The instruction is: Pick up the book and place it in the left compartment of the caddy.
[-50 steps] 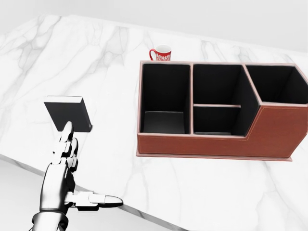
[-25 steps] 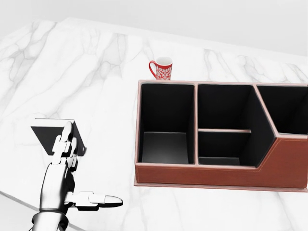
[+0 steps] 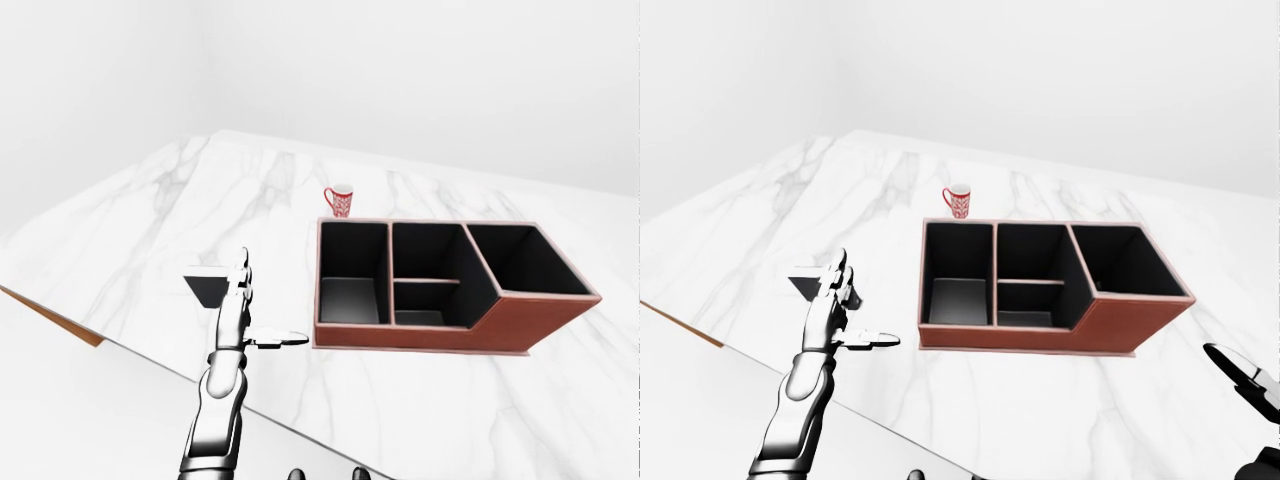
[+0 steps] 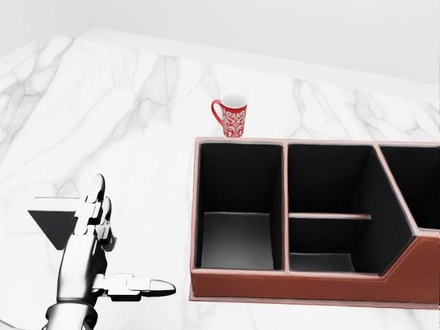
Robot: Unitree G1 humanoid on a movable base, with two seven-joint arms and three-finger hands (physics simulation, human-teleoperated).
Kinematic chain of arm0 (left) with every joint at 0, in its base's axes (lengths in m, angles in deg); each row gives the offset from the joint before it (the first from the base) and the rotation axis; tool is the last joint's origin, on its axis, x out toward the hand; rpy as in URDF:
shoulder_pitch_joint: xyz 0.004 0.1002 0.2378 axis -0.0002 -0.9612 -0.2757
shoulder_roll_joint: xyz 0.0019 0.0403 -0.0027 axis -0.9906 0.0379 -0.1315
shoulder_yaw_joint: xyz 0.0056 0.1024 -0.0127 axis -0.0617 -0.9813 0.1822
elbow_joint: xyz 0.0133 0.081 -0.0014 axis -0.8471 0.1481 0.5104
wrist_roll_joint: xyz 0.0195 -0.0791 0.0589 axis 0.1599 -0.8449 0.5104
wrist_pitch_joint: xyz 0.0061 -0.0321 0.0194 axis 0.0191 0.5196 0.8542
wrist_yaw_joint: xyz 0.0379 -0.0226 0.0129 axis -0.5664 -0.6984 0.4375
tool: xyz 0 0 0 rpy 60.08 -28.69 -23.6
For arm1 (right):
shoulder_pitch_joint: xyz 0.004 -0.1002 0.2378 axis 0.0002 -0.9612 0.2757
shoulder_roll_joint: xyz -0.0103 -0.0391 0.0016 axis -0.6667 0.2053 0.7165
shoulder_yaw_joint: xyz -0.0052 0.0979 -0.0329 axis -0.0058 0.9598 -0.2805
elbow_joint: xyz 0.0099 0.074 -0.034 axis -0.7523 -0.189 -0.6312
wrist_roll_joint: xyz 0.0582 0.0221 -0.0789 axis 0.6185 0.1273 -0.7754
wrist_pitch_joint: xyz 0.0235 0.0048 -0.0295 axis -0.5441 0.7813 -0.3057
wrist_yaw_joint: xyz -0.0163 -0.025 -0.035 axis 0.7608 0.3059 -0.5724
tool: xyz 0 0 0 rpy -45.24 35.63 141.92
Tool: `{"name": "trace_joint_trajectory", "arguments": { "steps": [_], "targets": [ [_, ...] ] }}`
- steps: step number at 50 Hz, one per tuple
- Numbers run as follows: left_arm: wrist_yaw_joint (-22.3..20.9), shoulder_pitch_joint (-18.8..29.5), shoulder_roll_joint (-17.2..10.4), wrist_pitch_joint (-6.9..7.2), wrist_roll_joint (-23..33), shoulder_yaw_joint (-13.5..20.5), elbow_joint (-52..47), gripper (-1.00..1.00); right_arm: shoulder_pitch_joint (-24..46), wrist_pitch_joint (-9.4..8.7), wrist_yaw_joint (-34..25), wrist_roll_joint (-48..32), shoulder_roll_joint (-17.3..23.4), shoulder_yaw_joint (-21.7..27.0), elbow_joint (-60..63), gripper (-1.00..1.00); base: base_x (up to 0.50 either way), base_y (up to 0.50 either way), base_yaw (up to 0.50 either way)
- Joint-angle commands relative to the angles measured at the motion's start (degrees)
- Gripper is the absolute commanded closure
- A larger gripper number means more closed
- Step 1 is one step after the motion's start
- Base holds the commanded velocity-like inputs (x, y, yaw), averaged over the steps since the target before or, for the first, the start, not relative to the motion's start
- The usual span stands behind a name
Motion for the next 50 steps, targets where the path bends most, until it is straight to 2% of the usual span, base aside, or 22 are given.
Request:
{"name": "trace_joint_trajectory", "arguments": {
  "steps": [1, 20, 34, 43, 50],
  "targets": [
    [0.0, 0.1, 0.0, 0.00, -0.1, 0.1, 0.1, -1.00, -0.2, 0.00, 0.2, 0.1, 0.0, 0.3, 0.5, -1.00, 0.19, 0.08, 0.00],
    [0.1, 0.3, 0.0, 0.00, -0.2, 0.2, 0.4, -1.00, -0.1, 0.00, 0.3, 0.2, 0.1, 0.2, 0.3, -1.00, 0.19, 0.07, 0.00],
    [0.8, -0.1, -0.1, 0.00, 0.3, 0.3, -0.9, -1.00, -0.1, 0.00, 0.6, 0.7, 0.0, 0.5, 1.0, -1.00, 0.01, 0.00, 0.00],
    [2.5, -0.3, -0.1, 0.00, 1.5, 0.8, -2.4, -1.00, -0.2, 0.00, 0.1, 0.0, -0.1, 0.0, 0.3, -1.00, 0.00, 0.00, 0.00],
    [5.2, -0.7, -0.2, 0.00, 5.6, 0.7, -2.9, -1.00, 0.0, 0.00, -0.1, -0.6, 0.0, -0.3, -0.4, -1.00, 0.00, 0.00, 0.00]
  ]
}}
